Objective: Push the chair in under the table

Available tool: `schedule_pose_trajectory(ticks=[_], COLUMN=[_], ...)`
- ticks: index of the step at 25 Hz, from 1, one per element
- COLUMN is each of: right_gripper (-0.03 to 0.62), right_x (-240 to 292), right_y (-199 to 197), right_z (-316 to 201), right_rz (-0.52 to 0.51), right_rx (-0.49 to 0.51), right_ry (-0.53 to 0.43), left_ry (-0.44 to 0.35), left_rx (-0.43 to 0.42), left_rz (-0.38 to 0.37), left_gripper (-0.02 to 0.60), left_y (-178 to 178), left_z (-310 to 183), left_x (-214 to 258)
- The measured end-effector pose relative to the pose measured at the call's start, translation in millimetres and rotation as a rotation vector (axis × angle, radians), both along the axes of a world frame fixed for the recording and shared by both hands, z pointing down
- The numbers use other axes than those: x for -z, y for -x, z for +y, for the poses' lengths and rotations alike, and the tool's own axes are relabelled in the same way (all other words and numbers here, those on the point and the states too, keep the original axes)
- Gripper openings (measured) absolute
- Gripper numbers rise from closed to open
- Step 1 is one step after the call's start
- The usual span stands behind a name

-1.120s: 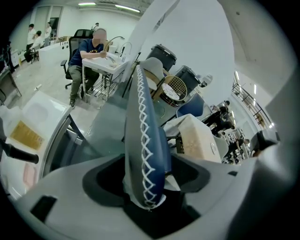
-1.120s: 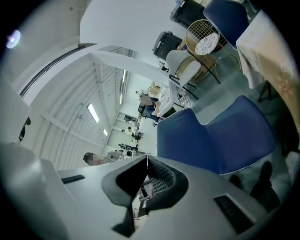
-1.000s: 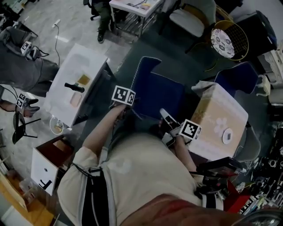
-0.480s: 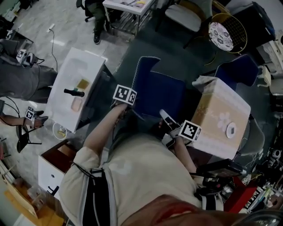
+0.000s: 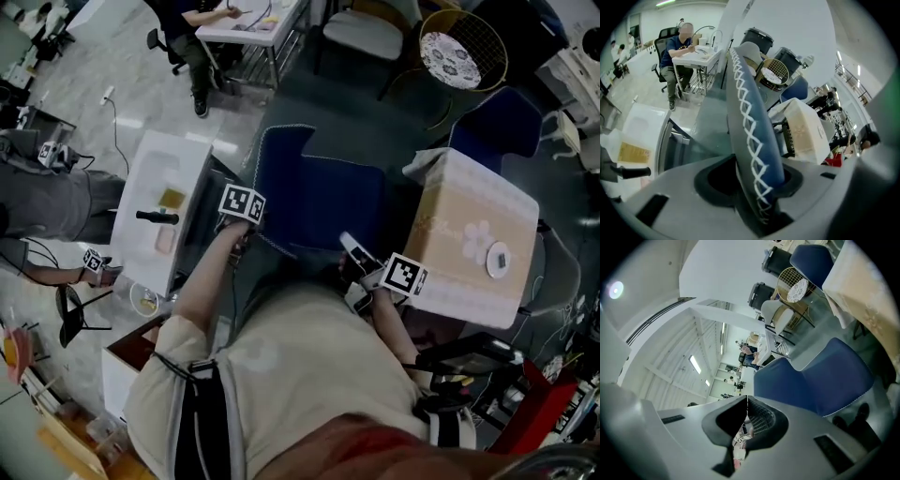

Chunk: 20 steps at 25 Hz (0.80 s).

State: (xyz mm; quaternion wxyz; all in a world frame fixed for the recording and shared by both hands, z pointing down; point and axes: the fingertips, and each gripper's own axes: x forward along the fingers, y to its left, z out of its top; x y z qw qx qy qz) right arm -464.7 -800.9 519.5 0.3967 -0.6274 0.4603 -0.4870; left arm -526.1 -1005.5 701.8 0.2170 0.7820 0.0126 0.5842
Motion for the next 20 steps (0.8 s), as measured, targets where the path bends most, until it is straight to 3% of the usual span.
schedule_pose_trajectory(ticks=[8, 12, 17, 20], right_gripper=[0.012, 0.012, 0.012, 0.012], right_x=[-7.7, -5.8, -17.7, -13.7], right_y=[-3.6, -14.8, -30.8, -31.8], right_z=[35.8, 50.9, 62.5, 47.5], right_rz=[-0.008, -0.011, -0.018, -0.018], right_rx=[0.054, -0.003, -0.073, -0.081], right_ry=[0.01, -0.013, 0.036, 0.021], left_ry=[-0.201, -0.158, -0.103, -0.17], left_rx=[-0.149, -0.127, -0.103, -0.207], left_rz=[-0.126, -0.132, -0.089, -0.104], left_gripper=[0.158, 0.156, 0.156, 0.149], left_y=[-1.2, 5.5, -3.9, -6.2], left_z=[-4.5, -2.6, 6.2, 8.0], left_x=[-5.2, -4.9, -4.3, -3.0])
